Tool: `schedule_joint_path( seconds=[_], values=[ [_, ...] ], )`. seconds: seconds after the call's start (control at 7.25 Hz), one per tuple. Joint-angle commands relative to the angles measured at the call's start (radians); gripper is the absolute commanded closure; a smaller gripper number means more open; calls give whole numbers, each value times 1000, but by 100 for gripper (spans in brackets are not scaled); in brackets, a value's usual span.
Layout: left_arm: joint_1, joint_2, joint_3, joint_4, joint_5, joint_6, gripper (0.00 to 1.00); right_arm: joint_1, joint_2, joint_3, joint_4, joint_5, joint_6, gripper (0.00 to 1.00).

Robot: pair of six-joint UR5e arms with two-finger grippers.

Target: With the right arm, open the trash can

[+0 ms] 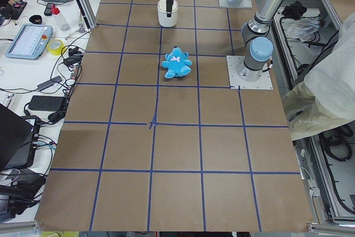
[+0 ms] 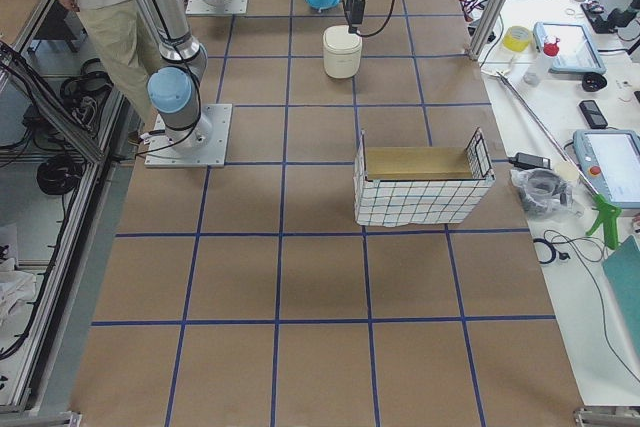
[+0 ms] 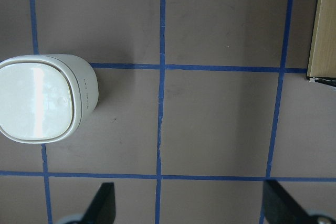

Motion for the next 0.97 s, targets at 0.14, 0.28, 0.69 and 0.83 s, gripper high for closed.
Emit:
schedule_joint_path(
  seconds=[0.14,0.28,0.69,0.83],
  values=[
    [1,0,0,0,0,0,0,0,0,0,0,1,2,0],
    [1,0,0,0,0,0,0,0,0,0,0,1,2,0],
    [1,0,0,0,0,0,0,2,-2,-14,8,3,3,0],
    [1,0,0,0,0,0,0,8,-3,-8,3,17,12,0]
  ],
)
